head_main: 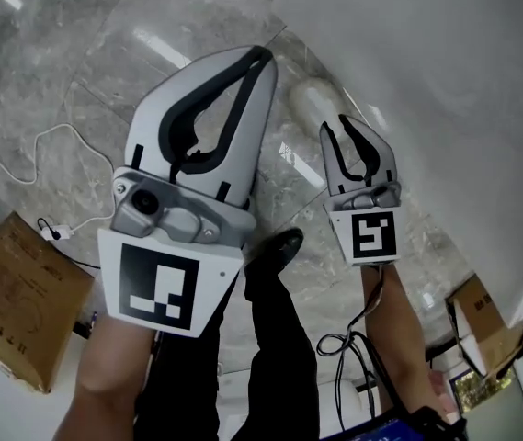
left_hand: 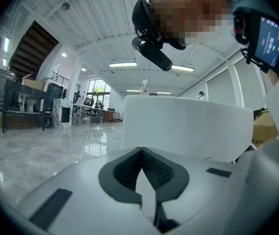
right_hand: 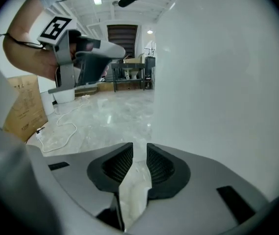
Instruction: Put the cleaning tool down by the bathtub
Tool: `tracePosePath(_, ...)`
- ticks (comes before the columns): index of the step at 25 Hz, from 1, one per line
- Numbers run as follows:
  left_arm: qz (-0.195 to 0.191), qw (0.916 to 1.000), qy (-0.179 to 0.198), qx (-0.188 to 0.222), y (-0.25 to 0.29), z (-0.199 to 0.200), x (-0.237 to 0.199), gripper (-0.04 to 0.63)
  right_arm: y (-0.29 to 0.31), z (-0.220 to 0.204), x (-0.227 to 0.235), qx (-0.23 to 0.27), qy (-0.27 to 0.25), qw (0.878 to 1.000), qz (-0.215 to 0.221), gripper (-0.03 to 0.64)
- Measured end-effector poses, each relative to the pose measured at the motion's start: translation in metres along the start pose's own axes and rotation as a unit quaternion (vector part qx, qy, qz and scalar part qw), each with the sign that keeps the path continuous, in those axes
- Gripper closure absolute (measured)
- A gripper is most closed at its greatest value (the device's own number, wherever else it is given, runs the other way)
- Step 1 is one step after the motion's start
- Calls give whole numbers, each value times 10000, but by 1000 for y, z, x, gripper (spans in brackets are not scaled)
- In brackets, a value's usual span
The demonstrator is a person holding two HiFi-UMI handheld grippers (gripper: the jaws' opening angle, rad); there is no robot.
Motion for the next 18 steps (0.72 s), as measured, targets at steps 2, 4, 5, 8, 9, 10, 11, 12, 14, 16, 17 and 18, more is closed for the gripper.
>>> tracePosePath(2,84,9999,-23,94,-7,25,3,580,-18,38,-13,379,190,9991,35,517)
tracePosePath(4,164,9996,-37,215,-17,54,3,581,-40,80,-28,708,383,9968,23,525)
tracePosePath(5,208,9994,-43,278,-24,69,2,580,-52,102,-35,854,462,9953,2,529)
tracePosePath(8,374,9981,-75,483,-46,113,-3,580,-88,164,-59,1295,626,9896,-102,553)
tracePosePath(9,425,9975,-64,562,-51,129,-4,580,-100,184,-64,1447,659,9871,-155,564)
tracePosePath(10,465,9969,-35,641,-55,145,-4,581,-112,202,-67,1596,679,9846,-218,577)
tracePosePath(11,496,9962,1,714,-59,161,-3,581,-124,218,-70,1734,687,9820,-286,597)
tracePosePath(12,522,9956,41,781,-62,177,-1,581,-136,234,-72,1854,684,9797,-351,601)
tracePosePath(14,552,9942,127,919,-70,208,4,581,-158,260,-75,2028,663,9759,-464,603)
tracePosePath(16,561,9927,205,1048,-76,233,8,580,-177,280,-76,2160,640,9727,-552,603)
tracePosePath(17,560,9921,234,1099,-78,243,10,580,-184,288,-76,2219,626,9713,-587,603)
tracePosePath(18,555,9916,256,1138,-80,251,12,580,-191,294,-75,2274,605,9699,-620,603)
Point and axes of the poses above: the fingertips, and each gripper's own axes: y forward along the fingers, x to its right, z out of its top, the point moved 8 cm from there along -y, backward along the fingers, and after that the axes turned 10 degrees about y, right-handed, at the moved point
